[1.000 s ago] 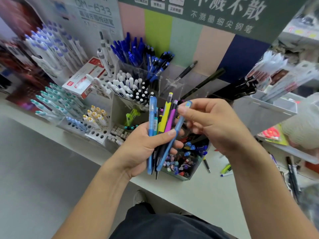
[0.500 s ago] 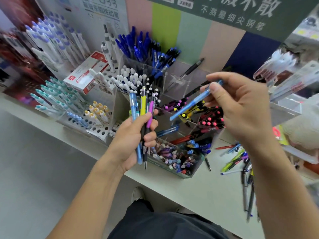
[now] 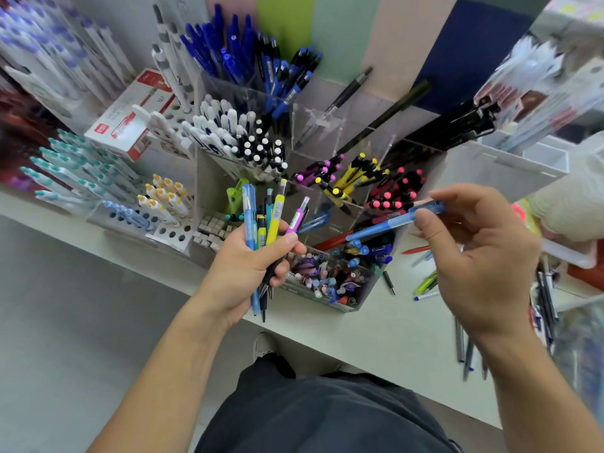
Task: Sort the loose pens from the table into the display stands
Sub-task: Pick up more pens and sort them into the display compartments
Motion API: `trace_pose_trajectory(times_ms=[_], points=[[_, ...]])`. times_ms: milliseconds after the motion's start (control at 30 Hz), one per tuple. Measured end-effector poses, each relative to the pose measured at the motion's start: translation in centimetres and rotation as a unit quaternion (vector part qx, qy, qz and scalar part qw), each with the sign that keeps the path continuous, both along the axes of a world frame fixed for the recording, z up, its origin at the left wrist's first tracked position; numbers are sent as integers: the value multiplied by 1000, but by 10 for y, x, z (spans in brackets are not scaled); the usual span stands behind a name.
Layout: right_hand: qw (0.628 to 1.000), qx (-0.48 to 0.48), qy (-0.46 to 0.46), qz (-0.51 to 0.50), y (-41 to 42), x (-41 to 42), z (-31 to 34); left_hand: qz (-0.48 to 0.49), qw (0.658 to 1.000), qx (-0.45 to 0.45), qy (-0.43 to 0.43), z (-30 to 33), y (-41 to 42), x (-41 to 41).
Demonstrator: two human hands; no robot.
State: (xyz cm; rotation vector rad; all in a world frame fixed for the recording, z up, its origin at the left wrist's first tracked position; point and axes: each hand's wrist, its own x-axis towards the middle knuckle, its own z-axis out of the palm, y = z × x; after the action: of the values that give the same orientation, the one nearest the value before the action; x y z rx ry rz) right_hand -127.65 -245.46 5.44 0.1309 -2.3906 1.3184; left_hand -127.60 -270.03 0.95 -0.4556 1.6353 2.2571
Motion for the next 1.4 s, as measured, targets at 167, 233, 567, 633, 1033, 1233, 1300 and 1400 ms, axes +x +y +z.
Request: trace_pose_trajectory(times_ms=[167,233,567,633,1033,1233,1300,1400], points=[[982,-165,-92,-13,11,-8,-2,-27,999,-16,-2,-2,-1,-4],[972,-205,-117,-17,16,-9,-2,-31,999,-15,5,-2,2,-6],[967,-230,-100,46,-6,-5,13,57,998,-37,16,-6,-6,-9],[975,-176,-115,69,-28,-16,0,69,997,-42,17,-8,-10,-9],[952,217,-179,121,-39,-31,-15,44,996,-68,31,-10,-10,-2],[906,302,-276,104,-7,-21,-9,32,996,-81,24,-16,4,-9],[886,313,-313,141,-16,-21,-17,23,996,-86,25,-17,7,-11],[872,331,-318,169,-26,-25,-27,14,995,-97,29,-19,9,-13]])
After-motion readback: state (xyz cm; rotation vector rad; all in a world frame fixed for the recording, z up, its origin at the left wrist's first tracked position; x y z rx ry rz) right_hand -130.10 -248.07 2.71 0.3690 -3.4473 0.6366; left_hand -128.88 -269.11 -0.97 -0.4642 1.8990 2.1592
